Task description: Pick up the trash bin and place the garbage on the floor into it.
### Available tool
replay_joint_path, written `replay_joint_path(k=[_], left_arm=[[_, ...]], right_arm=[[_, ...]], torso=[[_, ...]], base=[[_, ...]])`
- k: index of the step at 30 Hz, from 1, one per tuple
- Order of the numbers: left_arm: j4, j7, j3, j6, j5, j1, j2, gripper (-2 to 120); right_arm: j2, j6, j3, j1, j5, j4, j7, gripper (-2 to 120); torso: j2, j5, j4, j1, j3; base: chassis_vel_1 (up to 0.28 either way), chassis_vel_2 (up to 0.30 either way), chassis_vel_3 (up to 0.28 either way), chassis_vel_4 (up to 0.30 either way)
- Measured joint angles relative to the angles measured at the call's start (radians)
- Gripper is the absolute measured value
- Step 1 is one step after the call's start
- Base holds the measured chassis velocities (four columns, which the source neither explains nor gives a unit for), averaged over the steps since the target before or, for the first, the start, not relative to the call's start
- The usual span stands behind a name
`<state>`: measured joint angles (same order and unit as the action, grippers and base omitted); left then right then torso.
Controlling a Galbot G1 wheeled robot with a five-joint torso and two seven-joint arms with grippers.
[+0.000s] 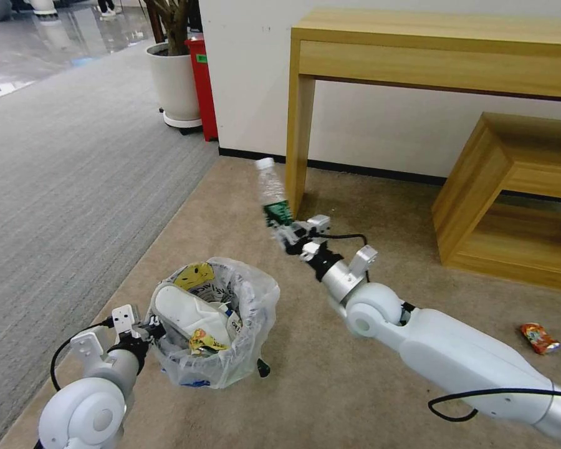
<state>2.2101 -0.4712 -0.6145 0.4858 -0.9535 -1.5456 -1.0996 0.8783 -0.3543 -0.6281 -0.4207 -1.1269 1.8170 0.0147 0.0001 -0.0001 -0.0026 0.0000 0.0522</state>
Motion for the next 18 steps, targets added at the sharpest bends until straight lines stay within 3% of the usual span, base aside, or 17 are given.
replay_joint_path(k=[9,18], left_arm=[[0.013,-0.003,-0.009,0.002,-0.008,-0.001,0.002,1],[0.018,-0.004,-0.016,0.002,-0.014,-0.001,0.003,1]], right_arm=[[0.054,-0.021,-0.169,0.073,-0.005,-0.012,0.02,14],[0.076,-0.022,-0.249,0.092,0.048,-0.066,-0.002,14]], torso=[[0.0,0.0,0.0,0.0,0.0],[0.0,0.0,-0.0001,0.0,0.0]], base=[[0.0,0.0,0.0,0.0],[0.0,0.0,0.0,0.0]])
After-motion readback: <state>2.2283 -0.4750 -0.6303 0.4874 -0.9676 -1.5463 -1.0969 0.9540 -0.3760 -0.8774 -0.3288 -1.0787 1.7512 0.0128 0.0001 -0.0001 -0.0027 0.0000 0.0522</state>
